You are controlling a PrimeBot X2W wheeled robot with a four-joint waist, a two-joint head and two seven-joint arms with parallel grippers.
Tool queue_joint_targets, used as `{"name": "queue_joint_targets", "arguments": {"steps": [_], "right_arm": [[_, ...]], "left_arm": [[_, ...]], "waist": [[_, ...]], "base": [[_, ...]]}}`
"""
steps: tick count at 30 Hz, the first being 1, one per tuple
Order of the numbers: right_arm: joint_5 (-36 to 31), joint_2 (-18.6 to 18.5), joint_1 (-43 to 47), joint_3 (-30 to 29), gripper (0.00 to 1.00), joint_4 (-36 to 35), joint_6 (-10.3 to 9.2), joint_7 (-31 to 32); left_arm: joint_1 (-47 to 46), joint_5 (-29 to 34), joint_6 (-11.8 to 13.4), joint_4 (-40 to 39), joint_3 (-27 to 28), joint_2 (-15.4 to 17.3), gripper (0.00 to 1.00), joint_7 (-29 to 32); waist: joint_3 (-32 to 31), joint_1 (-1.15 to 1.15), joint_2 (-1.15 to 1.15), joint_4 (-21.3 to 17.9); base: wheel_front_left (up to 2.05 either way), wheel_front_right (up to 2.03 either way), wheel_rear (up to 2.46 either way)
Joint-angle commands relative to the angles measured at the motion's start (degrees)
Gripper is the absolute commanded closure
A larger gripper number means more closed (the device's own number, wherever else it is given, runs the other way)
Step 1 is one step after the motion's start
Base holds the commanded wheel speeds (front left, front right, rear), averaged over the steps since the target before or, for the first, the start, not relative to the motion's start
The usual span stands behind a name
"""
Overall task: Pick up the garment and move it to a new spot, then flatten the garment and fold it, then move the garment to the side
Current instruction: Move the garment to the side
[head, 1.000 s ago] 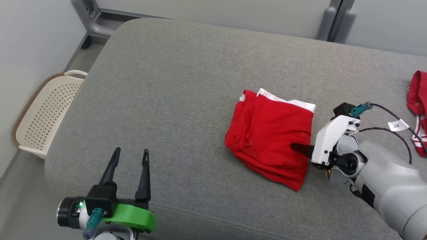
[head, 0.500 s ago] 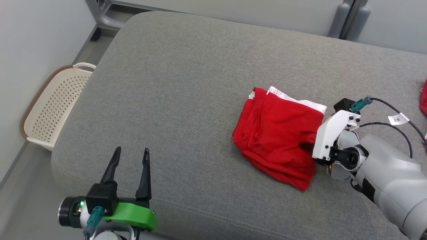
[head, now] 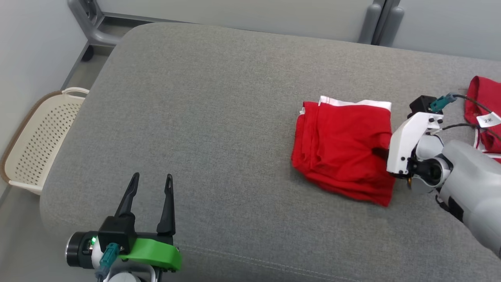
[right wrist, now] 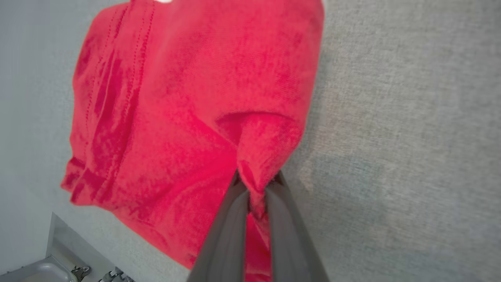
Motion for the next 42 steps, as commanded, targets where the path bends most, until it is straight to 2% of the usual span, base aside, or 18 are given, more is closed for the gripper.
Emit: {"name": "queue_joint_targets", "arguments": {"steps": [1, 9, 22, 42], "right_arm": [[-0.92, -1.18, -1.17, 0.69, 1.00, 0.02, -0.07, -0.10], [-3.87, -7.17, -6.43, 3.89, 1.00, -0.02, -0.07, 1.03], [-7.95, -14.28, -15.49, 9.49, 1.00, 1.27, -0.07, 3.53], [-11.59, -20.88, -24.81, 12.98, 1.00, 2.88, -0.08, 4.33]], "left_arm": [[0.41, 0.42, 0.01, -0.26, 0.17, -0.01, 0.00, -0.19], [-0.06, 0.85, -0.47, -0.30, 0.26, -0.01, 0.00, -0.19], [-2.87, 2.28, -1.67, -0.20, -0.46, 0.27, 0.00, -0.19], [-4.66, 3.29, -1.69, -1.41, 0.51, 1.31, 0.00, -0.19]], "waist": [[0.05, 0.00, 0.00, -0.92], [1.15, 0.00, 0.00, -3.63], [6.00, 0.00, 0.00, -6.16], [11.79, 0.00, 0.00, -7.17]], "base": [[0.00, 0.00, 0.00], [0.00, 0.00, 0.00], [0.00, 0.00, 0.00], [0.00, 0.00, 0.00]]}}
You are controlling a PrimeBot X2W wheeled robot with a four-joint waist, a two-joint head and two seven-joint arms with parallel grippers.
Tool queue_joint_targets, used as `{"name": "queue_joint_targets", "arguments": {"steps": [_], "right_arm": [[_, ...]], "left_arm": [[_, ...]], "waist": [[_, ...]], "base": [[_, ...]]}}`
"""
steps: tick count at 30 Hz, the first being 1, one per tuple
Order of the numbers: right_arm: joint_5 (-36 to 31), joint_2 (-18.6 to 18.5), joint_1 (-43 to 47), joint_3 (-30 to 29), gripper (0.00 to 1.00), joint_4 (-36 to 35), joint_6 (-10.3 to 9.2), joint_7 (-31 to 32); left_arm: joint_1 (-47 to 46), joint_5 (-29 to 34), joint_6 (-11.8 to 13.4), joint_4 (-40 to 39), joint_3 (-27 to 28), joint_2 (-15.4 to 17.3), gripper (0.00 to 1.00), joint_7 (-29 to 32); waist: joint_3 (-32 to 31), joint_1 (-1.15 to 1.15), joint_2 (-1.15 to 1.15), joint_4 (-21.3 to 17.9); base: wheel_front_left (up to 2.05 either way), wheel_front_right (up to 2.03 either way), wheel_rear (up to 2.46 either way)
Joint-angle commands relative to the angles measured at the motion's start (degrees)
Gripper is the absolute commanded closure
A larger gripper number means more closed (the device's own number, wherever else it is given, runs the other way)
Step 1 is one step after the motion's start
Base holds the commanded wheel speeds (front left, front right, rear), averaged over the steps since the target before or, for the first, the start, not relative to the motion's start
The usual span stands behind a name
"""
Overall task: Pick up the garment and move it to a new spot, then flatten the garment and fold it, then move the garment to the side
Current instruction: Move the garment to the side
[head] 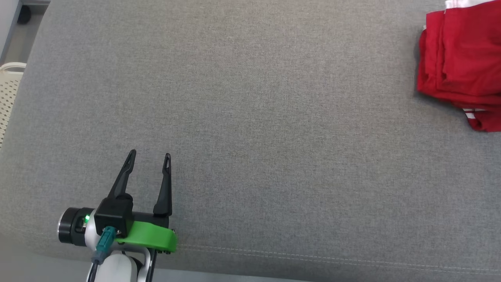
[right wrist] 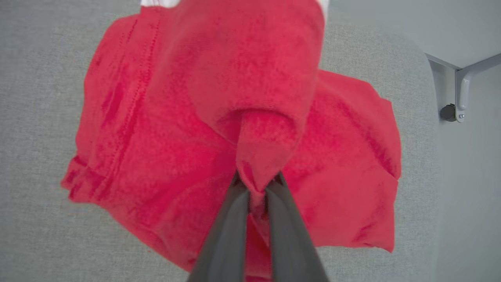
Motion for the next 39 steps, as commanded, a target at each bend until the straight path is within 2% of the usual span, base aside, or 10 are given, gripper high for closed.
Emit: {"name": "queue_joint_targets", "arguments": {"steps": [1, 8, 17, 26, 27, 28, 31, 39], "right_arm": [[-0.54, -0.59, -0.67, 0.21, 1.00, 0.35, -0.09, 0.13], [-2.24, -3.37, -3.84, 0.84, 1.00, 0.83, -0.09, 1.27], [-7.65, -6.65, -7.10, 1.64, 1.00, 0.62, -0.10, 2.87], [-9.39, -6.29, -6.95, 1.88, 1.00, 1.54, -0.10, 2.05], [-9.90, -6.23, -7.15, 1.89, 0.55, 1.98, -0.10, 1.96], [-10.33, -6.13, -7.16, 1.92, 0.00, 2.43, -0.10, 2.20], [-12.10, -5.85, -7.22, 1.99, 0.00, 2.93, -0.09, 2.10], [-13.19, -4.88, -7.84, 1.66, 0.00, 1.99, -0.09, -4.39]], "left_arm": [[-0.72, 0.29, 0.07, -0.08, 0.24, 0.23, 0.00, -0.19], [-1.01, 0.40, -0.21, -0.38, 0.32, 0.57, 0.00, -0.19], [-1.80, 0.53, -0.34, -0.85, -0.06, 0.48, 0.00, -0.19], [-1.98, 0.21, -0.05, -0.67, 0.37, 0.63, 0.00, -0.19], [-2.03, 0.23, -0.02, -0.66, 0.31, 0.58, 0.00, -0.19], [-2.05, 0.23, 0.02, -0.65, 0.23, 0.51, 0.00, -0.19], [-2.00, 0.20, 0.16, -0.67, 0.10, 0.37, 0.00, -0.19], [-1.74, -0.08, 0.51, -0.48, 0.51, 0.25, 0.00, -0.19]], "waist": [[0.37, 0.00, 0.00, -0.29], [1.58, 0.00, 0.00, -0.66], [3.91, 0.00, 0.00, -0.25], [5.02, 0.00, 0.00, 0.34], [5.06, 0.00, 0.00, 0.39], [5.07, 0.00, 0.00, 0.46], [4.98, 0.00, 0.00, 0.57], [4.02, 0.00, 0.00, 0.25]], "base": [[0.00, 0.00, 0.00], [0.00, 0.00, 0.00], [0.00, 0.00, 0.00], [0.00, 0.00, 0.00], [0.00, 0.00, 0.00], [0.00, 0.00, 0.00], [0.00, 0.00, 0.00], [0.00, 0.00, 0.00]]}}
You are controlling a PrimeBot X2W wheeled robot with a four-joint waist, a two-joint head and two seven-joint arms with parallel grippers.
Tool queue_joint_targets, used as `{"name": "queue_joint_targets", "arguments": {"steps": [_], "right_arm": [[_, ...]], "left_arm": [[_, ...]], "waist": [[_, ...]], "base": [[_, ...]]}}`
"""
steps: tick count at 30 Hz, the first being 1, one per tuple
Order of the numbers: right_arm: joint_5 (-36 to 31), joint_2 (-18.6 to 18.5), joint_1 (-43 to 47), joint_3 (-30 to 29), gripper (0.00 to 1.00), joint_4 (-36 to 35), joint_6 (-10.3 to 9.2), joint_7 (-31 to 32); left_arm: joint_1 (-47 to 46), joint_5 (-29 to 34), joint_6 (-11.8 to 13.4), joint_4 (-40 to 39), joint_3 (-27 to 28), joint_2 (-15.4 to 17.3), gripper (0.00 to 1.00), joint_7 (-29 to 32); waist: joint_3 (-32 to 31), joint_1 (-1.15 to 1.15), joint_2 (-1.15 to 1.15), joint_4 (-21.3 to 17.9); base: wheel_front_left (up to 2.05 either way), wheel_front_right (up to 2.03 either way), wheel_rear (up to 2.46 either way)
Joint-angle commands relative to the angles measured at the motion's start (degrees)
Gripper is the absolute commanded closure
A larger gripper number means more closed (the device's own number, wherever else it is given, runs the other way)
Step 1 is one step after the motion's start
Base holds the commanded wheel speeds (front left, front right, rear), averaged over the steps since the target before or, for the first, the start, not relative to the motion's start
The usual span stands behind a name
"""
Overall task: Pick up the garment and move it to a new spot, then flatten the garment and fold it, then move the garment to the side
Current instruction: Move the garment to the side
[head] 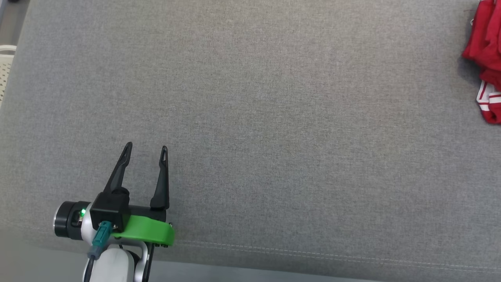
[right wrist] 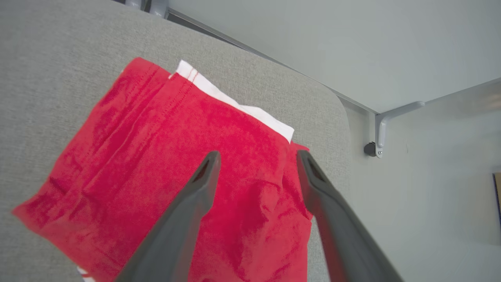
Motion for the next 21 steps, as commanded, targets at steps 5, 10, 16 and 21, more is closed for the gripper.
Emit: {"name": "queue_joint_targets", "arguments": {"steps": [5, 10, 16, 21], "right_arm": [[3.77, 2.66, 2.33, -2.77, 0.00, -2.99, -0.09, -12.48], [7.36, 4.54, 6.77, -3.90, 0.00, -6.42, -0.09, -22.36], [9.97, 7.04, 11.74, -4.41, 0.00, -7.48, -0.09, -32.30], [11.21, 9.92, 15.88, -5.56, 0.00, -7.92, -0.09, -36.18]], "left_arm": [[0.31, -0.76, 0.53, -0.10, 0.48, -0.21, 0.00, -0.19], [1.36, -0.73, 0.65, -0.18, 0.63, -0.38, 0.00, -0.19], [2.95, -0.88, 0.69, -0.14, 1.49, -0.10, 0.00, -0.19], [4.54, -1.05, 0.91, -0.40, 2.30, 0.17, 0.00, -0.19]], "waist": [[-2.40, 0.00, 0.00, -0.93], [-5.30, 0.00, 0.00, -1.91], [-9.13, 0.00, 0.00, -3.35], [-12.03, 0.00, 0.00, -4.95]], "base": [[0.00, 0.00, 0.00], [0.00, 0.00, 0.00], [0.00, 0.00, 0.00], [0.00, 0.00, 0.00]]}}
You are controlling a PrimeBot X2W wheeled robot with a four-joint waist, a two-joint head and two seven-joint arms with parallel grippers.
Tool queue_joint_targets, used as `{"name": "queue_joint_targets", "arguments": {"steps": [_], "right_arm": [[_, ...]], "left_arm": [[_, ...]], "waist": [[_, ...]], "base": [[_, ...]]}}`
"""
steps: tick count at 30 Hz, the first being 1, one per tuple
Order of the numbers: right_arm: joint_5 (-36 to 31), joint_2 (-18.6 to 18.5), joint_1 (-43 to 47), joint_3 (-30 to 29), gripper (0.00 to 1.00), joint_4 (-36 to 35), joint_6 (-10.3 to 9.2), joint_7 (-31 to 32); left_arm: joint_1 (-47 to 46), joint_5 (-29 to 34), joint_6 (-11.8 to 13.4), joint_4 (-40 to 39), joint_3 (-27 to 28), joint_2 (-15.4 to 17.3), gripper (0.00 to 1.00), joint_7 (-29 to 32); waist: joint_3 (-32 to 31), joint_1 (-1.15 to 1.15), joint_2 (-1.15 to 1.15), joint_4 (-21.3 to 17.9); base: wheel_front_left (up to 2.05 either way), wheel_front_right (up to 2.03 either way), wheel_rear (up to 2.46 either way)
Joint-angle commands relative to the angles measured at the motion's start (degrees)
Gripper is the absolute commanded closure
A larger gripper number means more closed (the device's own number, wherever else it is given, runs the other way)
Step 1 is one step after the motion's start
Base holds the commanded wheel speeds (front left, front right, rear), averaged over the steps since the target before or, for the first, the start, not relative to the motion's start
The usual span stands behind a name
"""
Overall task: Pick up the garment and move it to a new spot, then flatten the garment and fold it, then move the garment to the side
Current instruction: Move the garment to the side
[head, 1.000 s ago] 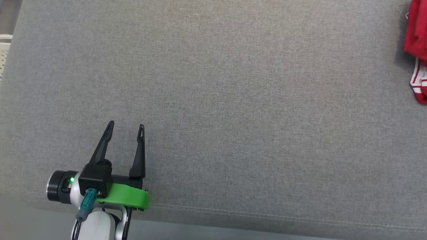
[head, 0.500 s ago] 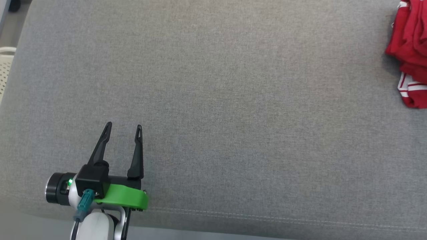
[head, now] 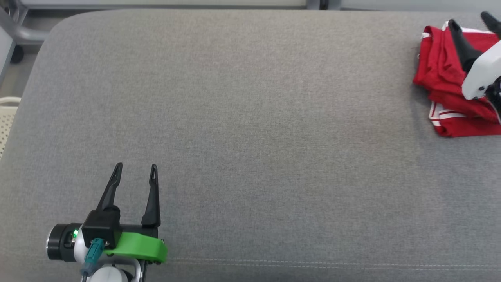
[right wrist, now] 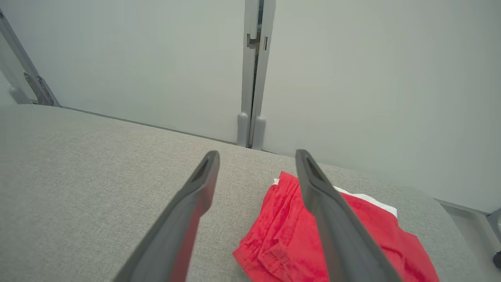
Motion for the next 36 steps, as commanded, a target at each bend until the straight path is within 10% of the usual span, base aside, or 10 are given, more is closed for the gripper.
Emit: {"name": "queue_joint_targets", "arguments": {"steps": [1, 19, 36], "right_arm": [[0.27, 0.25, 1.57, -0.95, 0.00, -0.06, -0.09, -0.76], [-26.96, 12.74, 33.35, -40.23, 0.00, -19.29, -0.08, -1.02], [-44.71, 24.62, 55.20, -58.22, 0.00, -34.67, -0.08, -1.03]], "left_arm": [[1.01, -0.37, 0.35, -0.23, 0.38, 0.41, 0.00, -0.19], [6.02, -0.98, 0.81, -1.19, 3.03, 1.19, 0.00, -0.19], [8.59, -1.62, 1.04, -1.54, 4.43, 1.10, 0.00, -0.19]], "waist": [[-2.73, 0.00, 0.00, -1.98], [-9.85, 0.00, 0.00, -6.10], [-13.30, 0.00, 0.00, -7.19]], "base": [[0.00, 0.00, 0.00], [0.00, 0.00, 0.00], [0.00, 0.00, 0.00]]}}
